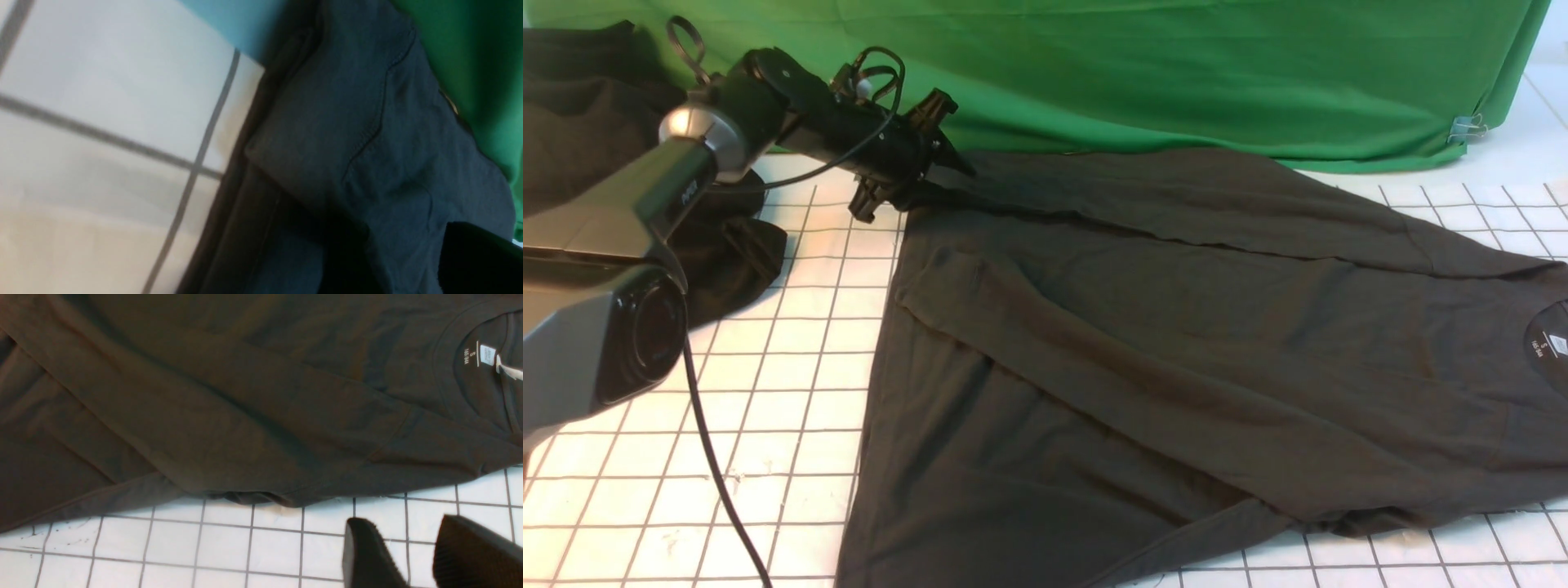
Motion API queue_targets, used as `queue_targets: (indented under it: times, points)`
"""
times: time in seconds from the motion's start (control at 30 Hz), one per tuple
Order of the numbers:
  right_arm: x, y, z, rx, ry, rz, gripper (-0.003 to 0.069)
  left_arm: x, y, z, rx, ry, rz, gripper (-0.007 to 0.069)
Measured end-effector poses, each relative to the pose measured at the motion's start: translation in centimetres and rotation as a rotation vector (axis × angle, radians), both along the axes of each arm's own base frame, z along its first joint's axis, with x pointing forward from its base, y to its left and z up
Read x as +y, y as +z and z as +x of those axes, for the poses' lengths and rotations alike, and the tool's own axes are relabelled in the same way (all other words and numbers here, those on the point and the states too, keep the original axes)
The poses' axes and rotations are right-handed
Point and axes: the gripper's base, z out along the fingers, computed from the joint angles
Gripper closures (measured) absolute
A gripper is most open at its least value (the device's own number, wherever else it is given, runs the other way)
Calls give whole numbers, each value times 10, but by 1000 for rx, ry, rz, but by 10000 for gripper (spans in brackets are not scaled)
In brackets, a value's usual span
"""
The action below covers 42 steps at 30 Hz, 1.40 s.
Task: Fold a long-sleeved shirt over a white checkered tablecloth.
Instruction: 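Grab the top left corner of the dark shirt with the left gripper, then fold the left side of the dark shirt inward over its body with the left gripper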
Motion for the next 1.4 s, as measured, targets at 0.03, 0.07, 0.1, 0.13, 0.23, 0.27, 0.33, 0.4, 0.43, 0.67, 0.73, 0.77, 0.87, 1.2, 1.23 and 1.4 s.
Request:
queue_targets:
  times: [0.03,0.07,0.1,0.13,0.23,0.27,0.33,0.4,0.43,0.67,0.73,0.77,0.87,1.2,1.23,1.4]
  points:
    - [0,0,0,-1,0,0,418,0,0,0,2,1,-1,309]
    - [0,0,0,-6,-1,0,418,0,0,0,11,10,-10,309]
    - [0,1,1,-8,-1,1,418,0,0,0,16,16,-15,309]
    - [0,1,1,-12,-1,1,418,0,0,0,24,26,-23,309]
    - [0,2,2,-27,-3,2,418,-1,-1,-1,63,60,-55,309]
    - [0,2,2,-32,-4,3,418,-1,-1,-1,65,64,-52,309]
    - [0,2,2,-33,-4,3,418,0,-1,-1,75,87,-51,309]
    - [0,2,2,-33,-4,3,418,1,-2,0,82,101,-52,309]
    - [0,2,2,-33,-4,3,418,1,-2,0,87,108,-54,309]
    - [0,2,2,-33,-4,4,418,2,-12,2,113,155,-79,311]
    - [0,2,2,-33,-4,4,418,1,-13,2,116,163,-98,313]
    - [0,2,2,-33,-4,4,418,1,-14,3,113,169,-106,316]
    - [0,2,2,-33,-4,4,418,2,-14,5,96,183,-110,342]
    - [0,2,2,-22,-23,26,418,-2,-11,7,29,122,-124,608]
    - [0,2,1,-18,-27,30,418,-3,-6,6,17,110,-128,608]
    - [0,1,1,-10,-39,42,418,-5,42,2,-62,92,-169,608]
